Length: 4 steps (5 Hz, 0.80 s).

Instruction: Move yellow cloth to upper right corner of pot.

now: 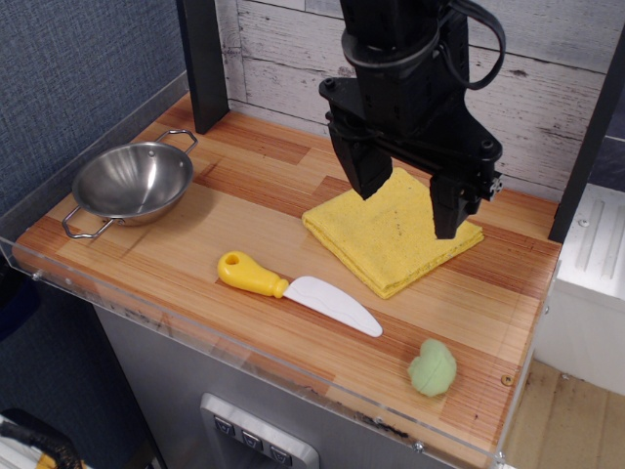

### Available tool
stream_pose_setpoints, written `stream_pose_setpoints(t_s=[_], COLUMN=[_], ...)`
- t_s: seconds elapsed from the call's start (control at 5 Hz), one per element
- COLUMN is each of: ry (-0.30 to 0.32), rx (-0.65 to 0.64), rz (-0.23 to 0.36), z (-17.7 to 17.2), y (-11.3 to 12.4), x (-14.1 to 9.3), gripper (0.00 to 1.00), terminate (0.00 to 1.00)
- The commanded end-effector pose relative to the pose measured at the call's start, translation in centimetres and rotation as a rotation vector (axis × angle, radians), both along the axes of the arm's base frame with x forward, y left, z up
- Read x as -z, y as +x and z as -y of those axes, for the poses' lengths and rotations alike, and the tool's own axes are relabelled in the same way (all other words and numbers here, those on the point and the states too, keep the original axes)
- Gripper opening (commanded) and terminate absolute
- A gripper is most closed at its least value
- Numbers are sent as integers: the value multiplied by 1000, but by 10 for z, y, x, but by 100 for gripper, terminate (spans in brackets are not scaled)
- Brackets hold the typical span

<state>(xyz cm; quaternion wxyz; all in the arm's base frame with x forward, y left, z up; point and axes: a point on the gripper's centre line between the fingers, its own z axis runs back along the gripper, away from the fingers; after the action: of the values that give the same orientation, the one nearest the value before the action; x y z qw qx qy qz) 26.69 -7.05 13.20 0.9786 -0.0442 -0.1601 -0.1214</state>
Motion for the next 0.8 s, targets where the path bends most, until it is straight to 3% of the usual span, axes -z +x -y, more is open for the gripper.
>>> stream_pose_setpoints(t_s=[0.0, 0.6], ry=[0, 4], rx=[0, -19], rz=[0, -25], z=[0, -8], y=[0, 55], x=[0, 33], gripper=[100, 100], terminate=[0, 0])
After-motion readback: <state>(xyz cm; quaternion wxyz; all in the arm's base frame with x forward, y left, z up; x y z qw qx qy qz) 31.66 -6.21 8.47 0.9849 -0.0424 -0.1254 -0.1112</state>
